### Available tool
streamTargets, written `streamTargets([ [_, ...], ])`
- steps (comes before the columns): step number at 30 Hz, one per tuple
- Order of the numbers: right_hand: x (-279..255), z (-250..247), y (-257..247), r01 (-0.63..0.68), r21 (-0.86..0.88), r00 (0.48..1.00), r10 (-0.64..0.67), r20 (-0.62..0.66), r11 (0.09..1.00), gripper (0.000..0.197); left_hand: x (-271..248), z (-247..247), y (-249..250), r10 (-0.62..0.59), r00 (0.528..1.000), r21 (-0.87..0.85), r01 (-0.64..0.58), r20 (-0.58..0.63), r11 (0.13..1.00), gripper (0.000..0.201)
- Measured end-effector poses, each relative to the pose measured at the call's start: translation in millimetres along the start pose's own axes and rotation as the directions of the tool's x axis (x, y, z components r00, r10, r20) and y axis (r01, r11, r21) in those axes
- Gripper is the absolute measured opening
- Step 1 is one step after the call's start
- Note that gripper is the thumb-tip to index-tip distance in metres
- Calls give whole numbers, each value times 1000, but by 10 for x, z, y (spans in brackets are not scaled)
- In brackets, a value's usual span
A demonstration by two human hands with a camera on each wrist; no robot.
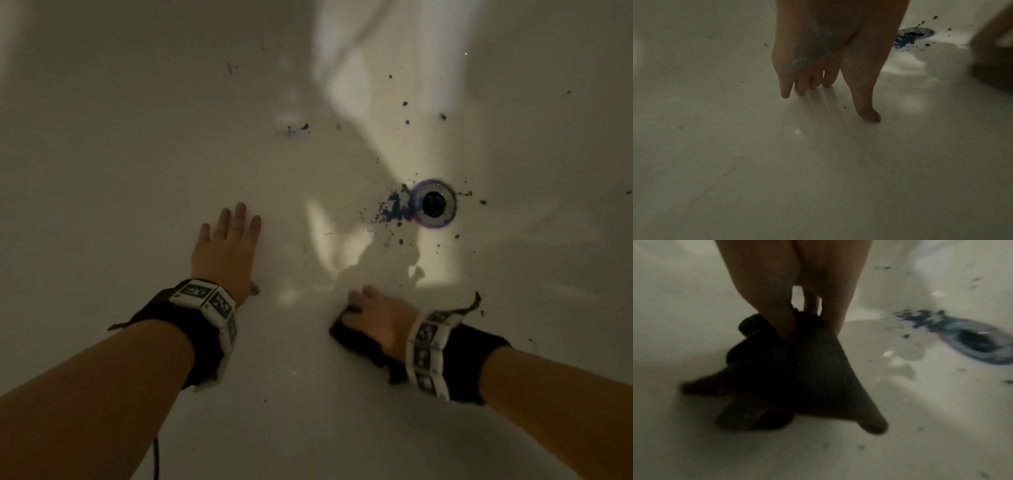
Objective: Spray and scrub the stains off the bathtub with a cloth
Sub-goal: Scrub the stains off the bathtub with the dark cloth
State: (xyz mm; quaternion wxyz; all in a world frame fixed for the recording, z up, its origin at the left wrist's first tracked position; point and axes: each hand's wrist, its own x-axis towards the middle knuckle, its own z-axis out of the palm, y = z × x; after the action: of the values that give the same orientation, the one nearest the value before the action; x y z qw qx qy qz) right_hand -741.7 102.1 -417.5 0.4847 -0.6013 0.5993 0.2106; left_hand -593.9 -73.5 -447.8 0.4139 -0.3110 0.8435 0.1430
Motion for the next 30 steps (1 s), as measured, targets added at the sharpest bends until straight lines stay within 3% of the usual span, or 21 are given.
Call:
streamTargets([
  [2,112,-174,255,-135,18,966,135,-222,991,45,1,19,-13,-4,1000,0,4,-10,1000,109],
  [4,148,-331,628,-261,105,863,281,-421,960,47,2,29,-19,-2,1000,-9,2,-14,1000,109],
  [6,136,-509,889,-445,252,749,512,-420,859,48,11,36,-32,-5,1000,-27,5,-20,1000,110],
  [7,145,-568,947,-477,299,722,562,-404,827,46,13,36,-44,-6,1000,-32,5,-23,999,110],
  [8,157,-605,917,-447,318,729,546,-412,836,42,6,36,-52,-2,1000,-39,1,-23,999,110],
  [9,132,-598,826,-369,290,769,465,-439,883,36,-1,39,-52,4,1000,-47,-5,-23,999,110],
  [11,55,-521,480,-116,220,870,206,-449,969,19,-1,43,-58,6,1000,-64,-8,-30,998,110],
  [12,52,-443,288,8,198,896,81,-436,980,14,-1,42,-65,5,999,-70,-7,-35,998,110],
  [14,148,-298,-113,167,119,925,-115,-361,979,26,1,42,-69,5,999,-71,-8,-40,997,110],
  [16,348,-208,-377,194,-23,959,-195,-207,981,41,0,56,-66,4,998,-55,-8,-55,998,109],
  [17,467,-207,-432,166,-30,963,-168,-209,986,44,1,65,-67,5,998,-50,-9,-68,999,109],
  [18,572,-235,-438,144,22,948,-132,-289,989,44,5,68,-72,8,997,-47,-12,-83,999,108],
  [21,711,-414,-160,45,228,818,95,-567,973,39,0,74,-111,24,996,-64,-30,-88,997,108],
  [24,607,-622,352,-126,361,634,355,-687,924,44,16,76,-127,29,997,-74,-34,-75,997,109],
  [25,550,-664,538,-235,367,577,433,-693,900,46,15,75,-127,27,997,-79,-32,-71,996,109],
  [27,445,-753,882,-418,502,495,654,-572,757,50,13,73,-124,27,998,-82,-32,-62,996,109],
  [29,394,-788,1026,-455,619,486,761,-430,640,48,10,75,-126,30,998,-81,-35,-60,996,109],
  [30,379,-797,975,-439,610,489,745,-454,660,44,13,71,-121,28,998,-79,-33,-59,996,109],
])
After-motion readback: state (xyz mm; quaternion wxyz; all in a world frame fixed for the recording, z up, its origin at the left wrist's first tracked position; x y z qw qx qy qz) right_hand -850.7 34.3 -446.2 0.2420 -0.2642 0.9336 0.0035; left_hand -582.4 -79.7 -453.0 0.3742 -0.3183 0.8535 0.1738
